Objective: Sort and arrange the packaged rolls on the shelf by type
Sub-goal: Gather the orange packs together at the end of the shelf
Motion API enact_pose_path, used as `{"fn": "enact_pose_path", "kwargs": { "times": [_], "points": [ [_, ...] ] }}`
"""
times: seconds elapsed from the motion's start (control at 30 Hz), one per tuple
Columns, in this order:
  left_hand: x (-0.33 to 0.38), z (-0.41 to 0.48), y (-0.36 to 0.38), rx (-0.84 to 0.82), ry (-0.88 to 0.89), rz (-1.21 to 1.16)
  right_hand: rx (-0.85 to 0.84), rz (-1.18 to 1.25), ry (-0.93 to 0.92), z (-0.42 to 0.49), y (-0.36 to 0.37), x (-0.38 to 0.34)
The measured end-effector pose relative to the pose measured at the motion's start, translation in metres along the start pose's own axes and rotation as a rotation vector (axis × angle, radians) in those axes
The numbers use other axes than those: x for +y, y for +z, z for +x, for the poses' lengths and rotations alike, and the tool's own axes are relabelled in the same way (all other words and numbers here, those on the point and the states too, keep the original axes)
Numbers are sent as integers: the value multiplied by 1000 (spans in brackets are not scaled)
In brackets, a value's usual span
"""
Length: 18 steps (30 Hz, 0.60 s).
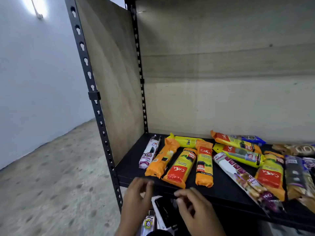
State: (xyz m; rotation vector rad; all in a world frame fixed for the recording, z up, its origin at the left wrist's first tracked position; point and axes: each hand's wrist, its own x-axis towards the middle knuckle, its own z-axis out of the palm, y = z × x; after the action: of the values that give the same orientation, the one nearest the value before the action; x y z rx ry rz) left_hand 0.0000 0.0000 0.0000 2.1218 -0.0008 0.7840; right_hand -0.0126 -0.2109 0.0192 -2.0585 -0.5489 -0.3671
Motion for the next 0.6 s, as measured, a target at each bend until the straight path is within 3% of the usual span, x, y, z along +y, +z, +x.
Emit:
{"fn": "enact_pose_path", "kwargs": {
  "times": [0.1,0.23,0.47,0.6],
  "points": [
    [0,38,-5,74,108,135,-62,-27,-84,34,2,-18],
    [-17,82,4,47,28,130,-134,-215,-133,84,21,-15],
    [-26,118,8,-276,-200,166,-375,-412,10,132,48,4],
    [-24,124,6,-312,-217,146,-371,-480,23,137,56,9]
  ]
}}
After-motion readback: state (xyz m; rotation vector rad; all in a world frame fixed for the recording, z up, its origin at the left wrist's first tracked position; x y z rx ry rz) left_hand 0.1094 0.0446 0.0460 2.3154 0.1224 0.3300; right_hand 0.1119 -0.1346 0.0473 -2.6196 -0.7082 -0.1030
